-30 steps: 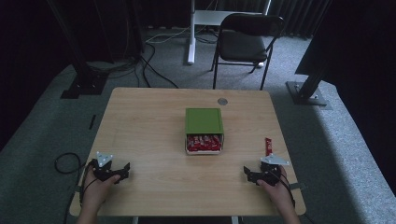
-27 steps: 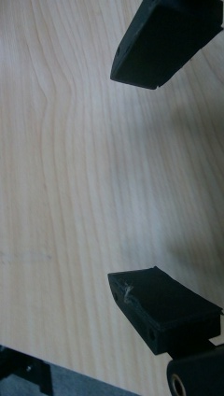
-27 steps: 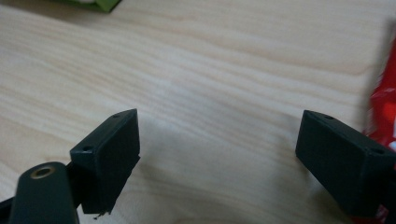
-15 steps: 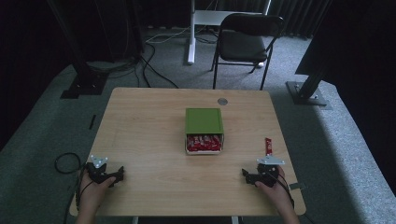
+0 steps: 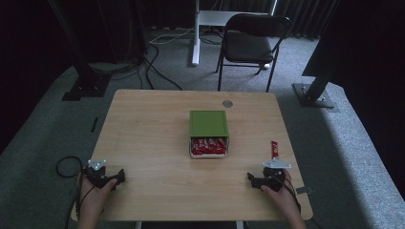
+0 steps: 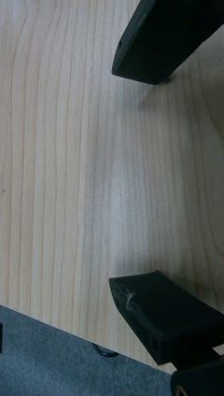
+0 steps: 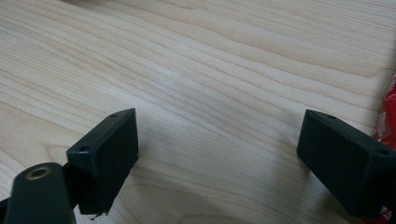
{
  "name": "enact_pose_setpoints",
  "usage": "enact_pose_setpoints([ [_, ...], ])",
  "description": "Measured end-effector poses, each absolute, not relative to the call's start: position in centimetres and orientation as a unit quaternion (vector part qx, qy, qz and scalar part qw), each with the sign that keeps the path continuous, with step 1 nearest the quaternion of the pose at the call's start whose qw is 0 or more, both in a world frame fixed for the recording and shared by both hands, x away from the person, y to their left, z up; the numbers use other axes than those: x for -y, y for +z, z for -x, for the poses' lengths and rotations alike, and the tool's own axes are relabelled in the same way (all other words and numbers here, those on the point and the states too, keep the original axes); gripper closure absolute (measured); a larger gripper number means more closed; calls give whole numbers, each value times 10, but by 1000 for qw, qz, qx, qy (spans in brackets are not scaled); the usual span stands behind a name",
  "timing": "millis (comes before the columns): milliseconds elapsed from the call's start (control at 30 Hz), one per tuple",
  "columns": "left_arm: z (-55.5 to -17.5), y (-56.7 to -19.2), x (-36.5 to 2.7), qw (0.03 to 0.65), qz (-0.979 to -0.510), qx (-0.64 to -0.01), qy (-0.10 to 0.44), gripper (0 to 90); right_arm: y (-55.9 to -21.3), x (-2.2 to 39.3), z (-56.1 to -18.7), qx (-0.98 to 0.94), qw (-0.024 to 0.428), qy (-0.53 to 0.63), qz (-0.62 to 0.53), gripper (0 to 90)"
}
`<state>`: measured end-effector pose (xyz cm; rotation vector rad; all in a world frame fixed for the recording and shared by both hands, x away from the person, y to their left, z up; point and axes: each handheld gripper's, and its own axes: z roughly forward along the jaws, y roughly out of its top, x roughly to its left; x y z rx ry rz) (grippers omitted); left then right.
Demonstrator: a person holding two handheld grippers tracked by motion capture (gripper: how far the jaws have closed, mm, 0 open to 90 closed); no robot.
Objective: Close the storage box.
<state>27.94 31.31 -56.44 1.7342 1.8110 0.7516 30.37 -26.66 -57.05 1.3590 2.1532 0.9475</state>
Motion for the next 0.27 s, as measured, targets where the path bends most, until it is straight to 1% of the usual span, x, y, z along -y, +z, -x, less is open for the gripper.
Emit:
enact_pose_setpoints([
  [267,-279,-564,-313,258,-638,-670,278,29,-571,267,-304,-775,211,341,-489,120],
])
